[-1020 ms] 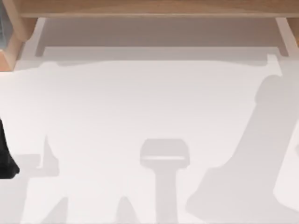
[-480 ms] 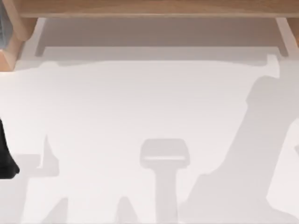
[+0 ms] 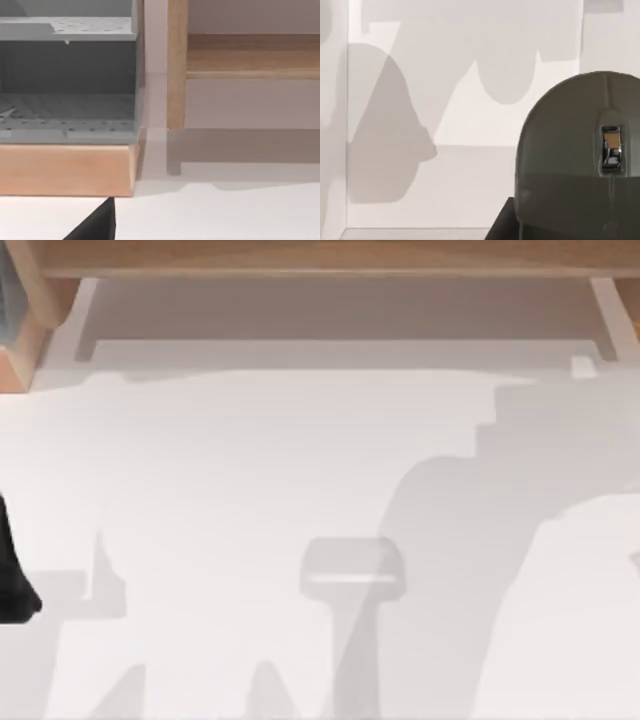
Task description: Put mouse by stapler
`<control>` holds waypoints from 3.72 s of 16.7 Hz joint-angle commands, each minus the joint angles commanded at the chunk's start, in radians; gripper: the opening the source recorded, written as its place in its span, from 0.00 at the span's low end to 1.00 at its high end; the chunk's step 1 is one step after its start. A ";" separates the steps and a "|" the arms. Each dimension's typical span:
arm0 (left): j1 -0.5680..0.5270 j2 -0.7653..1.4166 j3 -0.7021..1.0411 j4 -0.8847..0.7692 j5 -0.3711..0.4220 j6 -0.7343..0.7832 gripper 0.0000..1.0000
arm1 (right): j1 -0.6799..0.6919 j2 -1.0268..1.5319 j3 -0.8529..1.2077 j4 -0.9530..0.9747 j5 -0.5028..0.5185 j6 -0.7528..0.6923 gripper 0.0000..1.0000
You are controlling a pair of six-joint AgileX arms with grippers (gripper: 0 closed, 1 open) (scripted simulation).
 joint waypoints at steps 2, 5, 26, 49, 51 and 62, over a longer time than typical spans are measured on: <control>0.000 0.000 0.000 0.000 0.000 0.000 1.00 | -0.007 -0.099 -0.074 0.020 0.008 0.010 0.00; 0.000 0.000 0.000 0.000 0.000 0.000 1.00 | -0.022 -0.237 -0.209 0.048 0.021 0.025 0.00; 0.000 0.000 0.000 0.000 0.000 0.000 1.00 | -0.008 -0.528 -1.162 0.412 -0.037 0.055 0.00; 0.000 0.000 0.000 0.000 0.000 0.000 1.00 | -0.012 -0.545 -1.166 0.465 -0.040 0.056 0.00; 0.000 0.000 0.000 0.000 0.000 0.000 1.00 | -0.009 -0.538 -1.168 0.472 -0.040 0.057 0.00; 0.000 0.000 0.000 0.000 0.000 0.000 1.00 | -0.004 -0.494 -1.201 0.480 -0.038 0.058 0.08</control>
